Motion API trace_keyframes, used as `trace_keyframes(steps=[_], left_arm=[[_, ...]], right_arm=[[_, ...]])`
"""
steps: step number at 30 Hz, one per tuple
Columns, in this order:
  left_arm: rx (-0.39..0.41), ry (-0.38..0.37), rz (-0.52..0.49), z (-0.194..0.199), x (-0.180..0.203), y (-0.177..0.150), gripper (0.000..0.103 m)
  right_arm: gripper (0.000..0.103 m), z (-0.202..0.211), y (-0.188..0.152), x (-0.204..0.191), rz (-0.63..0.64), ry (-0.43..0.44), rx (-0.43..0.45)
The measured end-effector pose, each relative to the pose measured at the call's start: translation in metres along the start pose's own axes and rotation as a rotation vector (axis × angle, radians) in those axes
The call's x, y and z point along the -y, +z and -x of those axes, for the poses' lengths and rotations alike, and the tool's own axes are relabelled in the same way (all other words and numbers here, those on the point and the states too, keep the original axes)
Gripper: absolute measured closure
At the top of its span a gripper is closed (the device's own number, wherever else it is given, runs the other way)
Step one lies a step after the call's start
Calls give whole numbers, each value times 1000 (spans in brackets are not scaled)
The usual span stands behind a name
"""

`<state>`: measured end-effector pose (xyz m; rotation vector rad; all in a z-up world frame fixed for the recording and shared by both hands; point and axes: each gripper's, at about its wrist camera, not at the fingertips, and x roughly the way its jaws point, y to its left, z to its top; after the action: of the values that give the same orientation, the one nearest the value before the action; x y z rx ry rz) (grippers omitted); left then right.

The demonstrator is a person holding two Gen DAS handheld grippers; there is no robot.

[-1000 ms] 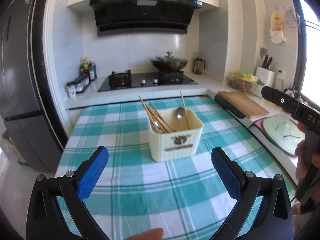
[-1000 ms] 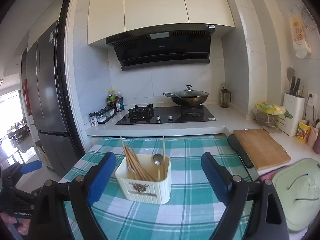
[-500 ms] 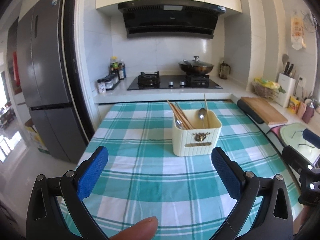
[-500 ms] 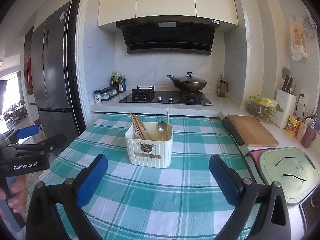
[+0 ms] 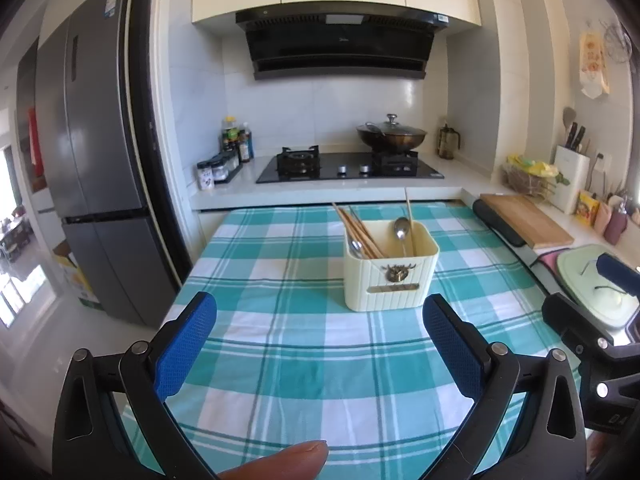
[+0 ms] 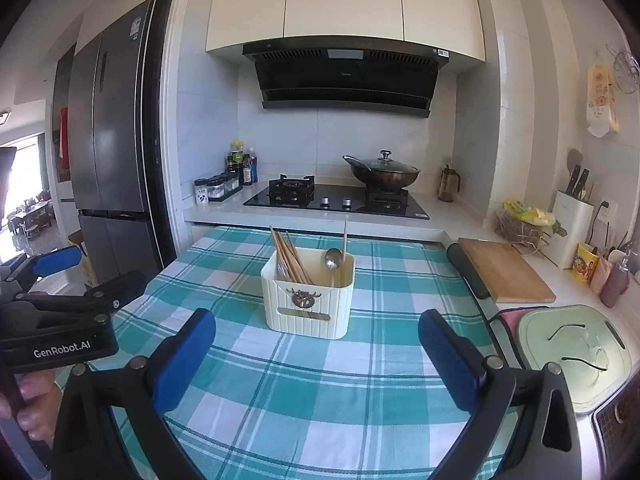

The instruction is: Organize utensils

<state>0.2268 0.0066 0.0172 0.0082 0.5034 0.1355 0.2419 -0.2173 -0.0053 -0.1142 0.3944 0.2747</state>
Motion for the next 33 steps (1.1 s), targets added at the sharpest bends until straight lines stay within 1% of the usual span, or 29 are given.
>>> trace_keyframes(steps=[4, 13, 33], left_arm=[[-14, 0, -9, -2, 1, 0, 0], [-36, 8, -7, -6, 1, -1, 0], [-53, 13, -4, -9, -1, -3, 0]], right_arm=[[0, 0, 0, 0, -14, 9, -8], [0, 6, 4, 0, -17, 8, 10], [0, 7, 5, -3, -13, 7, 11]])
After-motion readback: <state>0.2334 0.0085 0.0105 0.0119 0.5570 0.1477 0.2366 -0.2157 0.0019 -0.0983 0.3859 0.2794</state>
